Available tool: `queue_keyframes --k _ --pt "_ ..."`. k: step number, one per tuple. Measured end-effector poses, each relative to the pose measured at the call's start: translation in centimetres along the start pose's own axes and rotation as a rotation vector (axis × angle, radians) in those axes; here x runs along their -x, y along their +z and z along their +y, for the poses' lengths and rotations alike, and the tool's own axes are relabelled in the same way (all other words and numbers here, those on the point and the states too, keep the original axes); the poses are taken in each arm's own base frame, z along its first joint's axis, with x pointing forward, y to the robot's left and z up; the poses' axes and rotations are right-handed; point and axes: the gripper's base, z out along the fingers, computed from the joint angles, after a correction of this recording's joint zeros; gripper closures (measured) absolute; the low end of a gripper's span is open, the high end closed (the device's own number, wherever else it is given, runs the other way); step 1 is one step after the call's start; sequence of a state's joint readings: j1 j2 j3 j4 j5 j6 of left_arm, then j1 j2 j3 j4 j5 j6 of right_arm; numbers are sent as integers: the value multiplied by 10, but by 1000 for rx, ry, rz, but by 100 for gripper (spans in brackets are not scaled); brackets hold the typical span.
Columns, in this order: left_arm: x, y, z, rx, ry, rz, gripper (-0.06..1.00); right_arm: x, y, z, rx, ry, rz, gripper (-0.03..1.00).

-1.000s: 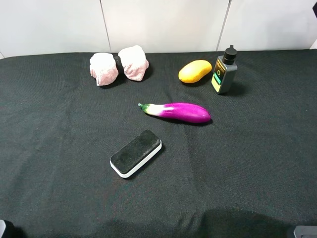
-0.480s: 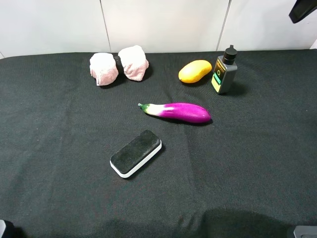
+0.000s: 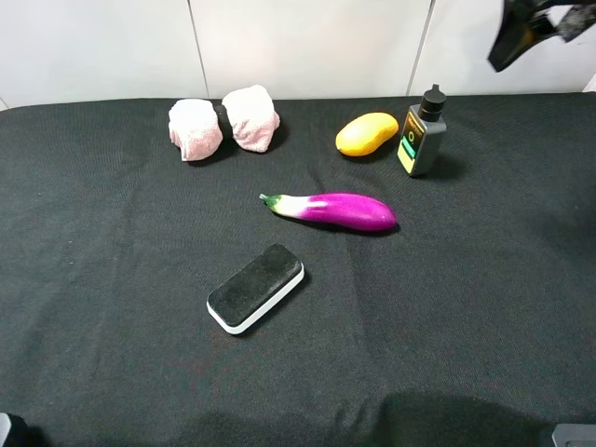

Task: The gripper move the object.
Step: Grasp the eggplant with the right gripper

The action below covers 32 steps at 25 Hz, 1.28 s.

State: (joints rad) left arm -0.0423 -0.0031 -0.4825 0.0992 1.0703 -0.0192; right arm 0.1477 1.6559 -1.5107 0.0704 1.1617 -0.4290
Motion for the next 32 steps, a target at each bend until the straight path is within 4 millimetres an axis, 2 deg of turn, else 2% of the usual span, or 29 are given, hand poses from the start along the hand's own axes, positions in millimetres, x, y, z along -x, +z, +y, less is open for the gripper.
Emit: queue_keyframes --k 8,19,24,32 --pt "0 0 0 0 0 0 24 23 36 35 61 -91 11 27" --pt "0 0 0 0 0 0 24 57 65 101 117 -272 9 27" --pt "0 0 0 0 0 0 24 63 78 132 142 -347 31 27" --pt "0 0 0 0 0 0 24 63 86 173 153 -465 49 27"
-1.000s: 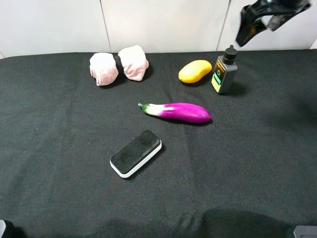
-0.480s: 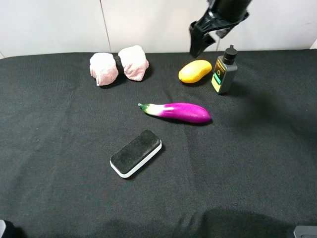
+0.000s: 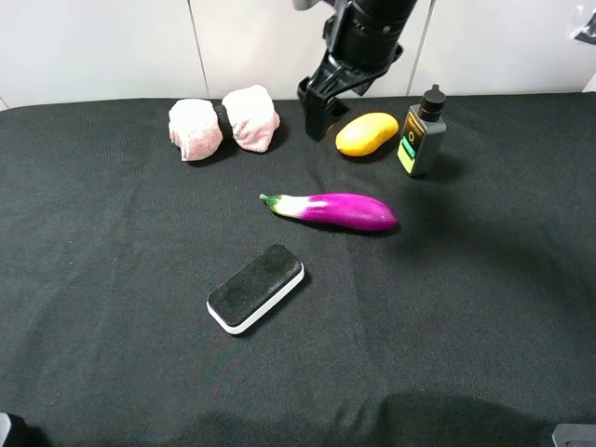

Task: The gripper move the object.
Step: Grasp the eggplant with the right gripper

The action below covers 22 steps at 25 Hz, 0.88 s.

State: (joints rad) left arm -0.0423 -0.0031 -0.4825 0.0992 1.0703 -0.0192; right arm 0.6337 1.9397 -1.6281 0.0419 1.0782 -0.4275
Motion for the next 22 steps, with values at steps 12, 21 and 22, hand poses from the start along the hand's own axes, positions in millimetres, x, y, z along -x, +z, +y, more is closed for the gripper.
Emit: queue_keyframes --k 12,21,22 --pt "0 0 0 0 0 0 24 5 15 13 -5 -93 39 27" --pt "0 0 0 0 0 0 24 -9 36 18 18 -105 84 27" --pt "0 0 0 0 0 0 24 -12 39 19 23 -105 92 27"
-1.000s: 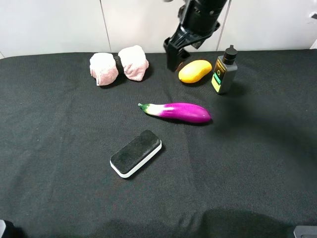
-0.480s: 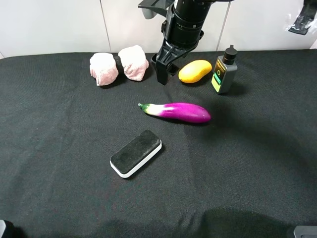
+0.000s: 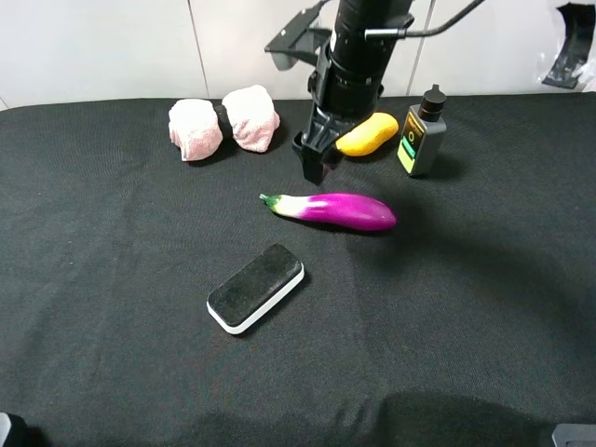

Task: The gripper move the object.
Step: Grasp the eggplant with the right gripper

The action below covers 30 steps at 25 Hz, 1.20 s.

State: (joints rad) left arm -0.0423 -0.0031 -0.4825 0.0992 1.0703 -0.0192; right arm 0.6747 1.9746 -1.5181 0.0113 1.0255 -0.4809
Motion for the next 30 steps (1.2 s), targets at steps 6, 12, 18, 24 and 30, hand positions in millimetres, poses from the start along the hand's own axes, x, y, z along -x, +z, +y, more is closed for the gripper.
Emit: queue_keyframes --k 6,12,18,24,30 --pt "0 0 0 0 0 0 24 -7 15 4 3 3 -6 27" --pt "0 0 0 0 0 0 24 -15 33 6 -8 5 -36 27" --pt "0 0 0 0 0 0 24 -24 44 7 13 28 -42 27" --pt "0 0 0 0 0 0 24 -23 46 6 6 29 -58 27" --pt "0 0 0 0 0 0 24 -25 70 8 45 43 -10 27"
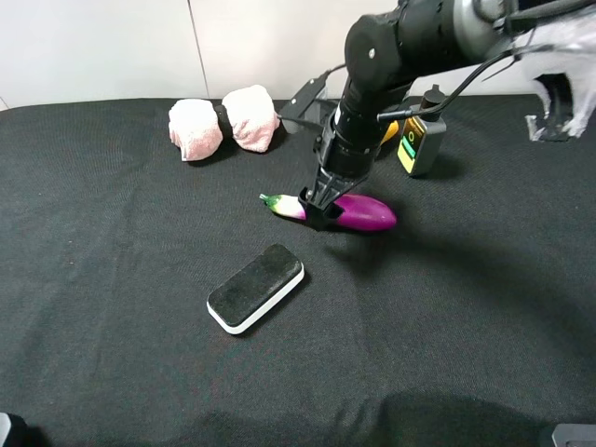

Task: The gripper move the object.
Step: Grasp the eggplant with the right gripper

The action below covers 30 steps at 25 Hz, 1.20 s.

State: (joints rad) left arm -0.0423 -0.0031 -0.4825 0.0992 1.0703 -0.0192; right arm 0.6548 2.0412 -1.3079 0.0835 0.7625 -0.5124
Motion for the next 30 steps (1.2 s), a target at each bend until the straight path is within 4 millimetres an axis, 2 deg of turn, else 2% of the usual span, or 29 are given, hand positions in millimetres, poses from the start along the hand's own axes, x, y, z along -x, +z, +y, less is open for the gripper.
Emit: queue_keyframes --k 12,30 --pt "0 0 0 0 0 0 24 -4 22 1 26 1 49 27" --pt "0 0 0 0 0 0 24 -5 29 -3 18 -5 48 27"
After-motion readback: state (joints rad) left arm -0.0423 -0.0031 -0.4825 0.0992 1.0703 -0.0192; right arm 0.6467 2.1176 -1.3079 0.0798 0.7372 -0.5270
